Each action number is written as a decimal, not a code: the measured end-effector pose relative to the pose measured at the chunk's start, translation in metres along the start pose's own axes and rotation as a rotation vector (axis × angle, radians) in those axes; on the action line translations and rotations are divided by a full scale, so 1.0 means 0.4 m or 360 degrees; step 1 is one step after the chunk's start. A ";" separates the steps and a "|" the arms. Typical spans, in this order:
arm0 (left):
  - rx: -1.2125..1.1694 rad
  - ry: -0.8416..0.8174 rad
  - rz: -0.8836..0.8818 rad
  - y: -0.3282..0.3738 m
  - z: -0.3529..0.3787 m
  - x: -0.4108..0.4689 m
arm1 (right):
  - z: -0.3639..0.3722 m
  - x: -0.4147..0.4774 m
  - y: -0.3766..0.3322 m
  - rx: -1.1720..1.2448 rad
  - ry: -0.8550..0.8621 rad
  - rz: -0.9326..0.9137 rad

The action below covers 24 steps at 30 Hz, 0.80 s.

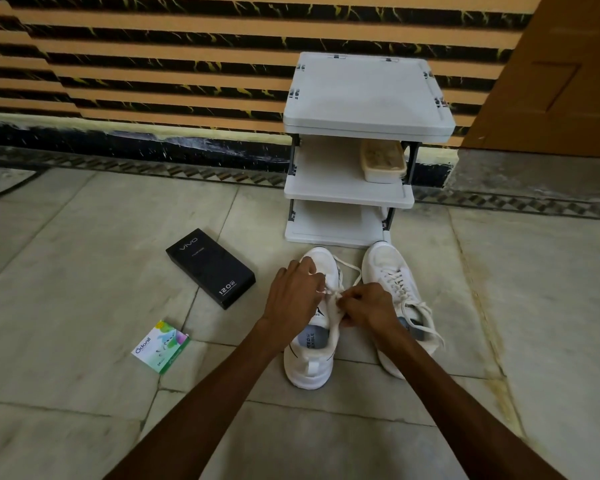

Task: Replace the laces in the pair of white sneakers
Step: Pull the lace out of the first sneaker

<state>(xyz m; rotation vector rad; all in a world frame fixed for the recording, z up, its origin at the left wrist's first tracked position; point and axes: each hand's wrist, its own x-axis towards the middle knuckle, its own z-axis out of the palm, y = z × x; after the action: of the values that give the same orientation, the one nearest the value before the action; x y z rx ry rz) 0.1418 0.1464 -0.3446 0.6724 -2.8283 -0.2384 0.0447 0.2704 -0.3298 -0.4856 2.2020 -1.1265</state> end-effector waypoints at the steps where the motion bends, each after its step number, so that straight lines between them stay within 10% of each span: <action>1: 0.0066 -0.0008 0.0034 0.004 0.005 -0.002 | 0.001 0.000 0.000 -0.0013 0.0005 -0.0003; 6: 0.0062 0.0377 -0.0383 -0.001 -0.028 0.019 | 0.007 0.005 0.000 -0.0112 0.0026 -0.0011; 10: -0.1033 0.0258 -0.1223 -0.054 -0.030 0.029 | 0.007 0.005 0.000 -0.0072 0.0061 0.0066; 15: -0.1824 0.0045 -0.1062 -0.025 -0.035 0.015 | 0.012 0.000 -0.010 -0.0225 0.0071 -0.0025; 20: -0.0199 -0.0319 -0.0299 -0.031 -0.031 0.007 | 0.017 -0.004 -0.010 -0.0284 0.0089 -0.0048; 24: -0.0037 -0.0254 -0.0235 -0.007 -0.028 0.013 | 0.021 -0.008 -0.017 -0.0330 0.0111 -0.0058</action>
<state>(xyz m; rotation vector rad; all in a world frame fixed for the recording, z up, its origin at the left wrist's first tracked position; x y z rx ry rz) 0.1415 0.1405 -0.3336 0.8966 -2.9227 -0.3644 0.0530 0.2632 -0.3271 -0.5841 2.3931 -0.9509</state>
